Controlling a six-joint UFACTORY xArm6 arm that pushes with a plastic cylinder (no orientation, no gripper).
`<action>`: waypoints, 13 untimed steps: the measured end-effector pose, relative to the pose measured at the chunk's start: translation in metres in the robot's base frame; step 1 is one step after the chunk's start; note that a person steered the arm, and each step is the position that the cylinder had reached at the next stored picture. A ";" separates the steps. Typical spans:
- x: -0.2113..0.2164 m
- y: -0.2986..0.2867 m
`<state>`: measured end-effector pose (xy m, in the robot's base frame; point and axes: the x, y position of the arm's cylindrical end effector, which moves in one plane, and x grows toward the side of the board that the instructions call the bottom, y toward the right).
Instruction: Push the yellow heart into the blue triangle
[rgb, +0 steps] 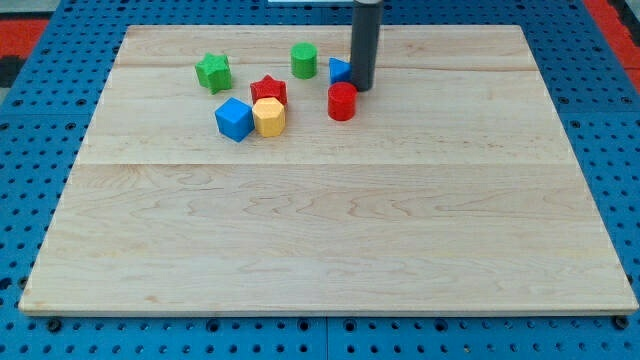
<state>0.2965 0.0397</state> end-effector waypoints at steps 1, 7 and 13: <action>-0.026 -0.001; -0.083 0.058; -0.103 -0.040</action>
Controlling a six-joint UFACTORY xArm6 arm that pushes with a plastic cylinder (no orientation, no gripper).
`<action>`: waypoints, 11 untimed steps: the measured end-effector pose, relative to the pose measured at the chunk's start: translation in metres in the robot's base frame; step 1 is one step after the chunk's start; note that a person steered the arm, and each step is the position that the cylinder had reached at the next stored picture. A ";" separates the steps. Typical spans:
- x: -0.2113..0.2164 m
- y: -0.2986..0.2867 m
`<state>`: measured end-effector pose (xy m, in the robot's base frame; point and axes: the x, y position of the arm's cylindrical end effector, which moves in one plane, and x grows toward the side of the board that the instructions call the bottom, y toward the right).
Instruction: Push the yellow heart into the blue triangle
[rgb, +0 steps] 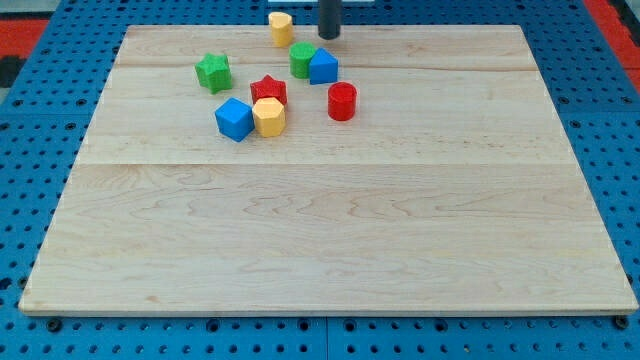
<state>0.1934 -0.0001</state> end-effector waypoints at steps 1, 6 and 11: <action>-0.001 -0.006; -0.002 -0.288; 0.000 -0.007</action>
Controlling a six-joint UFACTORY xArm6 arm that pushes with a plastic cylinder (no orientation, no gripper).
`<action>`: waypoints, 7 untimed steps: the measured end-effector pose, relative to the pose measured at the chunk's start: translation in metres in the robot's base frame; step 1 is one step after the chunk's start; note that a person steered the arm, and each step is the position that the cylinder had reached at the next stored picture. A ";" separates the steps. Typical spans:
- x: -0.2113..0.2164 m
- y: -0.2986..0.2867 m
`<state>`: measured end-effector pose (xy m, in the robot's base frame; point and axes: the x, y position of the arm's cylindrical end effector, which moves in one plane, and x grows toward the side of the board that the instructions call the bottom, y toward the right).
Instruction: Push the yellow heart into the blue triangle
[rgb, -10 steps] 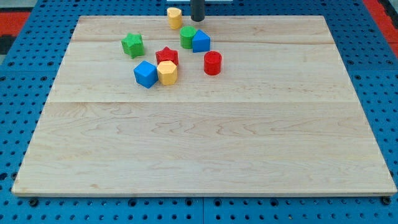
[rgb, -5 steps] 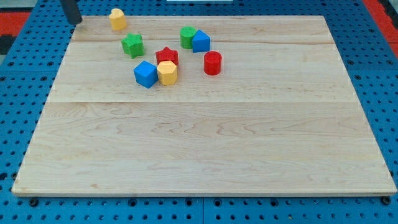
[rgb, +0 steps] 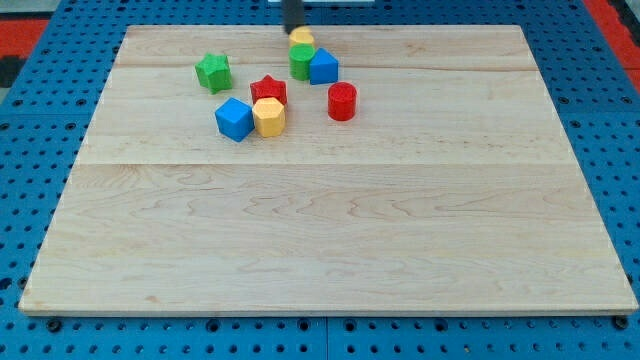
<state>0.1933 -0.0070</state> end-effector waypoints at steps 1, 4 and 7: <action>-0.001 0.067; 0.023 -0.083; 0.014 0.034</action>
